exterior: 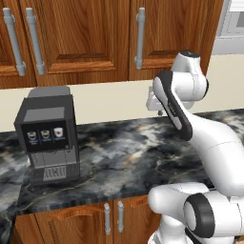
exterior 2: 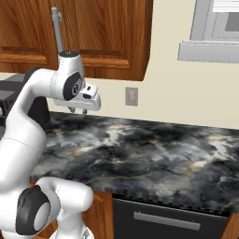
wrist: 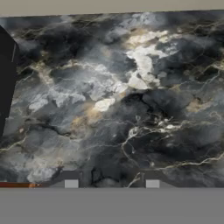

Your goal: Get the candle and the liquor from the cabinet and move them to the dining counter.

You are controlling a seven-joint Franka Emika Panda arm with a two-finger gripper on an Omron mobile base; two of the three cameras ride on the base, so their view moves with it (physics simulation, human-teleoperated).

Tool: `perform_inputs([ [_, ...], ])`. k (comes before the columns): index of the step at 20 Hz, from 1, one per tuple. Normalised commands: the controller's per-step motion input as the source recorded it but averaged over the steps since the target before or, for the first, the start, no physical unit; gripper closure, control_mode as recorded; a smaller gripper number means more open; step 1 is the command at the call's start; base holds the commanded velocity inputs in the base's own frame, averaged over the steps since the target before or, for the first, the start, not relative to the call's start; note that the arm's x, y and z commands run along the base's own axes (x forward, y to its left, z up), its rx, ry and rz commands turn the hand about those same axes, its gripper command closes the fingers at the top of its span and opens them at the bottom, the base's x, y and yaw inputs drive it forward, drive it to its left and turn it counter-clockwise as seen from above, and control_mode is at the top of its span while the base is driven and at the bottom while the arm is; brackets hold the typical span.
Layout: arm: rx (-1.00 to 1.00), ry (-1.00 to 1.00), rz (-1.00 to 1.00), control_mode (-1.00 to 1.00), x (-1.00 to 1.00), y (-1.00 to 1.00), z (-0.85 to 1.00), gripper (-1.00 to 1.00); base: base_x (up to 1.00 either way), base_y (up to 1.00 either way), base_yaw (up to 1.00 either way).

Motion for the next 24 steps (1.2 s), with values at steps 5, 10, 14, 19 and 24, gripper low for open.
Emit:
perform_inputs([
  [5,0.00,-0.11,0.00,-1.00,-0.05,0.00,0.00,-1.00,0.00,0.00,0.00],
  [10,0.00,-0.29,0.00,-1.00,-0.17,0.00,0.18,-1.00,0.00,0.00,0.00],
  [14,0.00,-0.33,0.00,-1.00,-0.19,0.02,0.24,-1.00,0.00,0.00,0.00],
  [19,0.00,-0.31,0.00,-1.00,-0.09,0.04,0.26,-1.00,0.00,0.00,0.00],
  [24,0.00,-0.21,0.00,-1.00,-0.02,0.10,0.31,-1.00,0.00,0.00,0.00],
])
